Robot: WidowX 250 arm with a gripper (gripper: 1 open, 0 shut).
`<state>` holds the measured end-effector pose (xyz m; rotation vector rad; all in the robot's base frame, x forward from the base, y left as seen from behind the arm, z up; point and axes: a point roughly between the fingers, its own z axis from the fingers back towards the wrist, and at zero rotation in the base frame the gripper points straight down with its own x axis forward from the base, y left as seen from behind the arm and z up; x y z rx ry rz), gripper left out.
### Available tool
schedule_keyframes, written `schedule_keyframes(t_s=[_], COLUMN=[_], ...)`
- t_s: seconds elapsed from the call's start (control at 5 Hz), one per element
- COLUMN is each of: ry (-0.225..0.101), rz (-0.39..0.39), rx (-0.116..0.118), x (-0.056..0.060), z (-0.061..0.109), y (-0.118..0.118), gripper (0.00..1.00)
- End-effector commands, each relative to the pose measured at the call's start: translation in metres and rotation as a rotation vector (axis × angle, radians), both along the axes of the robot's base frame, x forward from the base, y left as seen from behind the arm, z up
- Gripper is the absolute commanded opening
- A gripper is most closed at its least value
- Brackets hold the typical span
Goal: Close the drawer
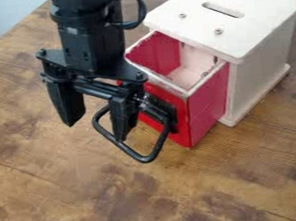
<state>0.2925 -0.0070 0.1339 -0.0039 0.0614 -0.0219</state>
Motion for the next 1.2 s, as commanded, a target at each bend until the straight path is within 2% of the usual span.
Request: schedule_keyframes(t_s=[0.0,0.2,0.4,0.6,0.8,1.0], ry=[-0.161,-0.261,-0.234,-0.226,-0.223,-0.239], rz=[-0.022,-0.080,-0.095,-0.106,-0.112,-0.115], rx=[0.003,-0.001,-0.010,-0.011,-0.010,-0.004], x=[0.001,0.003,0.015,0.024,0.033,0.043], z=[-0.011,-0.037,-0.055,-0.064,-0.068,-0.069], y=[0.002,0.002,0.004,0.006,0.008,0.009], gripper=[1.00,1.00,1.00,1.00,1.00,1.00])
